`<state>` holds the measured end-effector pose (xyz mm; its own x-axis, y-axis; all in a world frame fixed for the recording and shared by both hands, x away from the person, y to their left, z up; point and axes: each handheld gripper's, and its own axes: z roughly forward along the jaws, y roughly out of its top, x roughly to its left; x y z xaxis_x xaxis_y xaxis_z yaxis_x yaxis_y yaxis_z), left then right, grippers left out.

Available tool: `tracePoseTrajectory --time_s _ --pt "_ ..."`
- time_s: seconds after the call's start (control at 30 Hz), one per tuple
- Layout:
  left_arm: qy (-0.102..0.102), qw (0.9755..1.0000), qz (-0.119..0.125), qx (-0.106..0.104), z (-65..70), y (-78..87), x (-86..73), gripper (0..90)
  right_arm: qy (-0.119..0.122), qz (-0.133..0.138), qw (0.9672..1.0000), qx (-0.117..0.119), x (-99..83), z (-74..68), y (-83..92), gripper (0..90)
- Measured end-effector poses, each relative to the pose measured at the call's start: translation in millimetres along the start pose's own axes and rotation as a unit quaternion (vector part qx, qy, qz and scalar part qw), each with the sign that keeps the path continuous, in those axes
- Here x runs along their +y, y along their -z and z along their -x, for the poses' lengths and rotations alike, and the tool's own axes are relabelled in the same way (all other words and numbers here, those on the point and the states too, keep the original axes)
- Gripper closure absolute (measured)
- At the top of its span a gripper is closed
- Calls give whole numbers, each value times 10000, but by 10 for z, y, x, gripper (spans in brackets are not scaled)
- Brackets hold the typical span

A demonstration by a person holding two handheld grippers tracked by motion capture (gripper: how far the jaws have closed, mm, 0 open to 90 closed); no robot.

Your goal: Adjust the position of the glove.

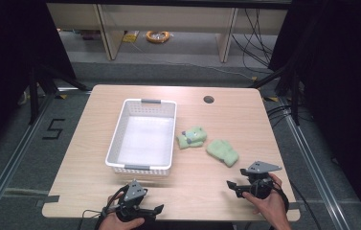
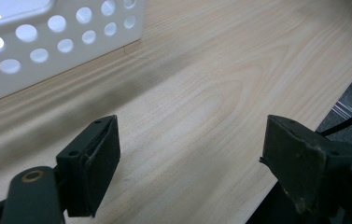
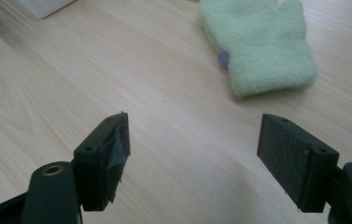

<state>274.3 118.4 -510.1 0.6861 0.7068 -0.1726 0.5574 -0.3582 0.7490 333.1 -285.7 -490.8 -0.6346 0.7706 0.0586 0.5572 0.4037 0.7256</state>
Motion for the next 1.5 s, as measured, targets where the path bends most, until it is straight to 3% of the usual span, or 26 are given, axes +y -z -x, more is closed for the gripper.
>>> tracePoseTrajectory --time_s 0.03,0.13,0.2,0.3,0.33,0.4,0.5,0.57,0.63,0.67,0.7,1.07,1.17,1.23,1.27,1.37,1.4,1.43,1.5 --pt "-3 10000 5 2 0 -2 -1 185 -115 18 9999 60 2 -6 0 268" --pt "-2 10000 21 57 3 -13 -5 185 -113 81 9999 12 14 -5 27 294" --pt "52 10000 34 -7 12 -19 -4 184 47 204 9997 -107 29 22 18 306" --pt "-4 10000 -36 52 -2 -10 -1 184 -90 135 9998 -82 43 12 27 329" --pt "1 10000 26 82 5 -15 -4 184 57 211 9997 -100 50 31 14 335" --pt "-4 10000 28 78 3 -13 -3 184 29 219 9997 -102 56 27 15 362" --pt "-14 10000 -55 44 -1 -8 0 184 -115 129 9998 -62 70 7 13 371" --pt "54 10000 27 -1 16 -19 -4 184 25 162 9999 -48 106 42 1 389" --pt "87 9999 -45 -39 17 -17 -4 184 42 188 9998 -69 123 49 -5 394" --pt "39 10000 -51 -27 16 -13 -2 184 96 215 9997 -67 133 61 -10 394" --pt "-35 10000 -43 -20 11 -13 -1 184 6 208 9998 -63 163 60 -13 395" --pt "19 10000 42 7 25 -21 1 182 88 340 9993 -135 305 125 -62 395" --pt "10 10000 -1 -20 17 -8 7 180 -40 266 9996 -104 351 124 -67 392" --pt "34 10000 30 1 13 -9 3 179 13 288 9996 -78 367 147 -75 390" --pt "3 10000 14 22 9 -5 2 177 -114 269 9995 -118 386 140 -74 389" --pt "25 10000 16 -6 16 -1 8 171 22 332 9993 -173 446 200 -106 391" --pt "23 10000 84 43 22 -11 8 170 -56 323 9994 -139 466 194 -119 392" --pt "87 9999 37 66 33 -6 9 167 86 329 9992 -216 522 240 -149 393" --pt "-10 10000 68 37 20 -11 12 165 61 297 9993 -200 540 245 -158 393"
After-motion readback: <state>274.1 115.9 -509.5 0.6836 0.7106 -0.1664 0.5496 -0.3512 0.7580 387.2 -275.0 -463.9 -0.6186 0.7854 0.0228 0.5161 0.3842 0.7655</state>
